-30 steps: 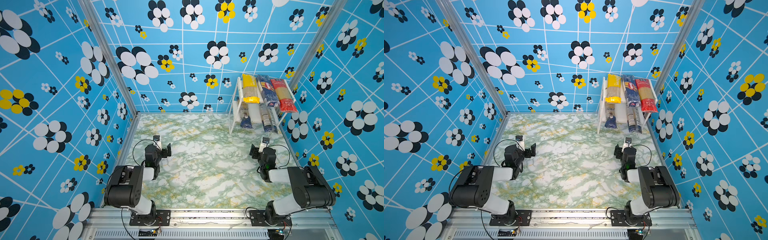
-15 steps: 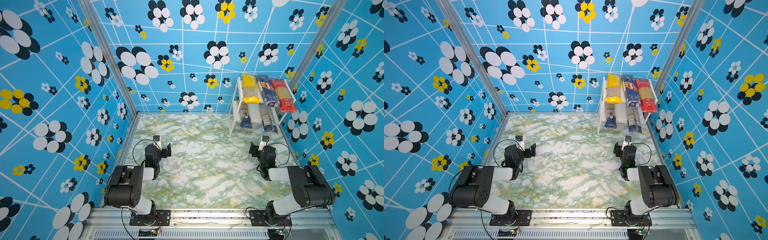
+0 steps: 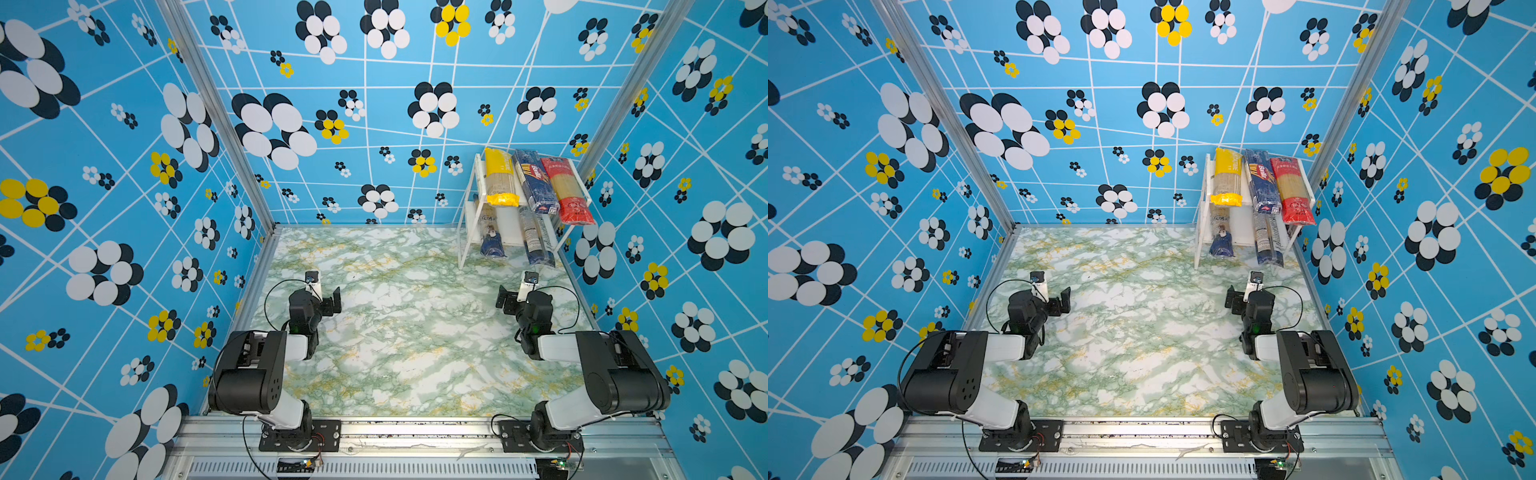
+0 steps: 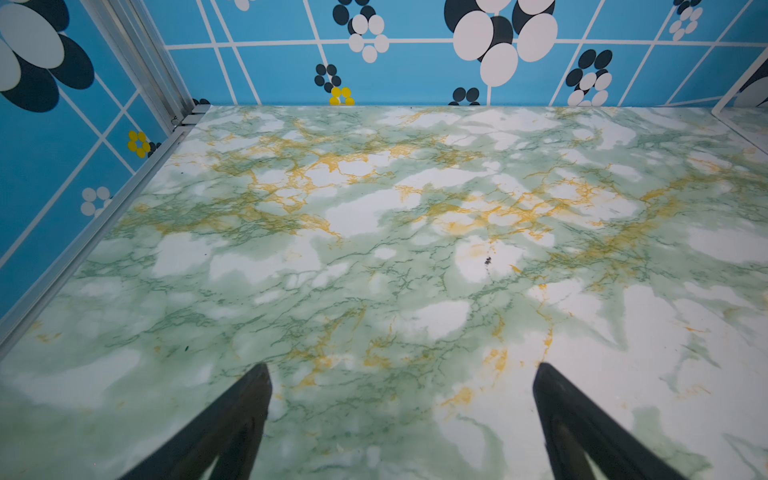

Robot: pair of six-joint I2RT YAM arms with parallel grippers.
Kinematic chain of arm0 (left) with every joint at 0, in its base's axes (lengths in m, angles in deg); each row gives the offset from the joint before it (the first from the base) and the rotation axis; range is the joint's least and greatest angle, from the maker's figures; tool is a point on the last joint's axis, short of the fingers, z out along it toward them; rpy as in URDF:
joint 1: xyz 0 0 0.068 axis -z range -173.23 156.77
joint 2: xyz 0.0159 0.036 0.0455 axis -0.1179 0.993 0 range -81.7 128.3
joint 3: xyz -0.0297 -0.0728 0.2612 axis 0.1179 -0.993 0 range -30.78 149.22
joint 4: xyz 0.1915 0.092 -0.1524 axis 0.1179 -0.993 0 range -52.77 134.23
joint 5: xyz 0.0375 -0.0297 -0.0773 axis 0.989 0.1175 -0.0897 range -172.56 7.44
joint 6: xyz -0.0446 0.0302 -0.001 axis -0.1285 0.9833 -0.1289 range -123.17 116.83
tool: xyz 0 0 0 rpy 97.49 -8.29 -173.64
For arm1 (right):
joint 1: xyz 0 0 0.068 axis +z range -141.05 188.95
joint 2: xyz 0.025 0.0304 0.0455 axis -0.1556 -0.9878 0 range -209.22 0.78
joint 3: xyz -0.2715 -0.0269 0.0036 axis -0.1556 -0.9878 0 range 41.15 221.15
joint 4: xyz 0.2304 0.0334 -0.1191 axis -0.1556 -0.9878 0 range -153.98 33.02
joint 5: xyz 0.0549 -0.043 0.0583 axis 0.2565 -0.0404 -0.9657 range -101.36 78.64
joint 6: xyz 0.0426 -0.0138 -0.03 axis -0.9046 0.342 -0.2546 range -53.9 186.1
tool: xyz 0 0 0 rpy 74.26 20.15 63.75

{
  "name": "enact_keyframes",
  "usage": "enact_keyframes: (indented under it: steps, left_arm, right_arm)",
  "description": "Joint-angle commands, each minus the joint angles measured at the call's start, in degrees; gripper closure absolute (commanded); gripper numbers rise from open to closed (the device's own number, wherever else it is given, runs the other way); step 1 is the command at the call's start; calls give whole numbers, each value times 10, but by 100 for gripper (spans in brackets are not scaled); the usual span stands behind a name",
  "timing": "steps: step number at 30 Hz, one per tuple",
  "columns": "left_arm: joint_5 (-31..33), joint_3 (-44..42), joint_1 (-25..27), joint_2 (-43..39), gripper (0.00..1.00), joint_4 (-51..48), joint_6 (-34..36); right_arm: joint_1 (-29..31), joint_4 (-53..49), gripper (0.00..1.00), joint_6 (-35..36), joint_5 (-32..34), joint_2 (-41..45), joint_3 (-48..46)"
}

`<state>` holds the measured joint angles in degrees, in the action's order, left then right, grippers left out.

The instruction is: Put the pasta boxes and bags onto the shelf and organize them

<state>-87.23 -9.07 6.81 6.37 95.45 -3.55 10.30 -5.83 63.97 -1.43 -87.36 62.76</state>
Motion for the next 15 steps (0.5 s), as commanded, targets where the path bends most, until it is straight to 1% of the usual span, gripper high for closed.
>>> enact_keyframes:
  steps: [1,15]
  left_arm:
    - [3,7,-4,7,1,2,-1]
    - [6,5,-2,6,1,4,0]
  right_arm:
    - [-4,-7,1,0,-6,-5,11]
    - [-4,-4,1,2,-7,-3,8]
